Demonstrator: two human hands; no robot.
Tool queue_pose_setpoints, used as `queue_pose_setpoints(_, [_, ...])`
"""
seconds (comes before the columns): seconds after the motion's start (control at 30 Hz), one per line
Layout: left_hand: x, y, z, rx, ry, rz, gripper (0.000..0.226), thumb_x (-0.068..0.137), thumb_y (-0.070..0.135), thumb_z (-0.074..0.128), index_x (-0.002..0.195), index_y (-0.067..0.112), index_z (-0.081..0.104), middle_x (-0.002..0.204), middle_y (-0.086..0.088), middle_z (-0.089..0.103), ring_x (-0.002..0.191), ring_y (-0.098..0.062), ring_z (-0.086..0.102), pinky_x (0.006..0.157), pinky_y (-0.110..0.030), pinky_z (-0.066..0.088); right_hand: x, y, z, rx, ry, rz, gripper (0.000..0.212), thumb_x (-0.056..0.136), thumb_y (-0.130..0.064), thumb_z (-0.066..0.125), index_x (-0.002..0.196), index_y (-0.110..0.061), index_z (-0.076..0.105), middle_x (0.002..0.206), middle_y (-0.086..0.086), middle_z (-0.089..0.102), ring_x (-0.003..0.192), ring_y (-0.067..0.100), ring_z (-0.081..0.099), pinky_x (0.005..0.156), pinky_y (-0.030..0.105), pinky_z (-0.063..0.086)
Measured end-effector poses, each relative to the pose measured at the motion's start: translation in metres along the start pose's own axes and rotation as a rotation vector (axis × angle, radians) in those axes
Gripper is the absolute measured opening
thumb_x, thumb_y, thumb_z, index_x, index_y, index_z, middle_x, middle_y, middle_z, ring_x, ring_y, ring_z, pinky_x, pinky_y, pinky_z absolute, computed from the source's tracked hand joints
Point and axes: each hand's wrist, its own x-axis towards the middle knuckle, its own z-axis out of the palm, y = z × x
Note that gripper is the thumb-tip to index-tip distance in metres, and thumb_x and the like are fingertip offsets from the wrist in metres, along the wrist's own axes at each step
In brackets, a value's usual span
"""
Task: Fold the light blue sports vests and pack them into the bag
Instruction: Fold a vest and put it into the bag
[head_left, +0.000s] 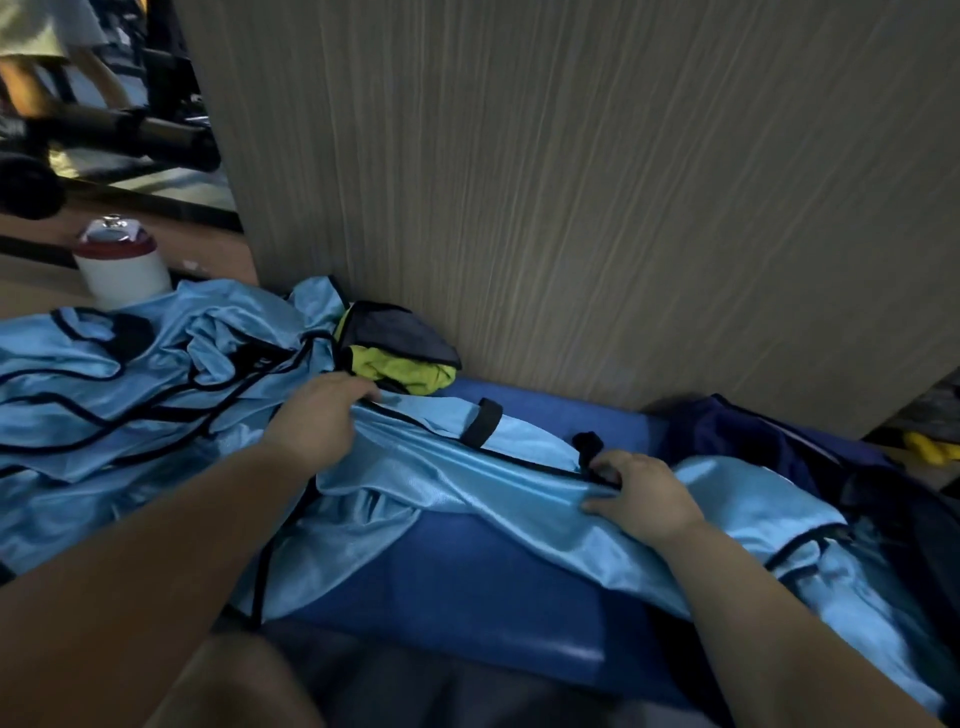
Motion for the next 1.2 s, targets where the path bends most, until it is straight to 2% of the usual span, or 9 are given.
queue_pose_setpoints(0.2, [-0.020,0.010,0.000,0.120,0.016,-0.102,0.037,0.082,0.010,0.063,0.113,0.030,0.064,0.119,0.004,0.061,0.117,-0.023,0.050,0.100,-0.040,0.037,-0.021,0.005,0.015,0.034,0.291,-0.129,0.036,0.068,-0.022,0.084,0.100,-0.025,0.068,0.098,-0.007,0.061,0.101,0.023,0.052,0.089,0.025,0.036])
queue_pose_setpoints(0.33, [-0.034,0.016,0.017,-0.107,0.057,-0.152,0.023,0.083,0.026,0.068,0.106,0.028,0.068,0.110,0.005,0.064,0.110,-0.022,0.056,0.099,-0.041,0.043,-0.033,0.004,0.017,0.058,0.369,-0.158,0.032,0.071,-0.037,0.084,0.094,-0.028,0.064,0.092,-0.013,0.056,0.097,0.014,0.044,0.088,0.024,0.034])
queue_pose_setpoints(0.47, [-0.038,0.016,0.021,-0.265,0.147,-0.180,0.016,0.087,0.019,0.067,0.099,0.027,0.072,0.108,0.005,0.068,0.103,-0.018,0.061,0.094,-0.038,0.049,-0.044,0.001,0.013,0.051,0.393,-0.172,0.035,0.080,-0.048,0.075,0.105,-0.024,0.072,0.098,-0.005,0.066,0.104,0.019,0.050,0.097,0.030,0.037])
queue_pose_setpoints(0.6, [-0.039,0.015,0.018,-0.320,0.083,-0.205,0.017,0.090,0.020,0.062,0.102,0.029,0.072,0.113,0.005,0.066,0.104,-0.017,0.060,0.094,-0.036,0.049,-0.043,0.006,0.014,0.001,0.418,-0.229,0.024,0.074,-0.025,0.085,0.097,-0.025,0.077,0.090,0.001,0.071,0.095,0.027,0.059,0.092,0.022,0.035])
queue_pose_setpoints(0.67, [-0.041,0.016,0.015,-0.334,0.069,-0.209,0.015,0.092,0.022,0.062,0.102,0.026,0.072,0.111,0.006,0.065,0.100,-0.012,0.058,0.090,-0.029,0.047,-0.041,0.008,0.015,-0.008,0.408,-0.265,0.029,0.067,-0.009,0.087,0.088,-0.026,0.077,0.082,-0.002,0.069,0.087,0.025,0.057,0.085,0.025,0.039])
queue_pose_setpoints(0.8, [-0.052,0.016,-0.002,-0.375,0.043,-0.090,0.012,0.093,0.016,0.062,0.096,0.019,0.073,0.092,0.015,0.065,0.083,0.004,0.057,0.071,-0.007,0.039,-0.042,0.005,0.015,0.054,0.455,-0.266,0.032,0.064,0.001,0.083,0.083,-0.024,0.074,0.079,-0.010,0.061,0.085,0.017,0.049,0.083,0.028,0.038])
queue_pose_setpoints(0.93, [-0.062,0.007,-0.028,-0.394,-0.121,-0.089,0.018,0.090,0.015,0.067,0.083,0.032,0.068,0.088,0.024,0.062,0.079,0.018,0.055,0.065,-0.007,0.042,-0.051,0.005,0.013,0.114,0.464,-0.294,0.044,0.063,0.012,0.076,0.080,-0.027,0.065,0.085,-0.009,0.059,0.088,0.016,0.050,0.084,0.028,0.038])
queue_pose_setpoints(1.07, [-0.067,-0.003,-0.049,-0.308,-0.323,-0.168,0.011,0.088,0.021,0.071,0.086,0.032,0.070,0.084,0.019,0.067,0.071,0.013,0.059,0.056,-0.006,0.042,-0.062,0.003,0.005,0.096,0.373,-0.218,0.049,0.072,0.000,0.072,0.078,-0.040,0.045,0.079,-0.010,0.052,0.079,0.021,0.049,0.076,0.032,0.037])
queue_pose_setpoints(1.2, [-0.067,-0.003,-0.061,-0.517,-0.332,-0.204,0.006,0.091,0.022,0.066,0.087,0.024,0.071,0.080,0.013,0.071,0.074,0.005,0.063,0.067,-0.012,0.044,-0.067,-0.001,-0.007,0.072,0.296,-0.170,0.037,0.083,-0.017,0.070,0.074,-0.035,0.039,0.075,-0.009,0.052,0.074,0.019,0.051,0.066,0.030,0.035])
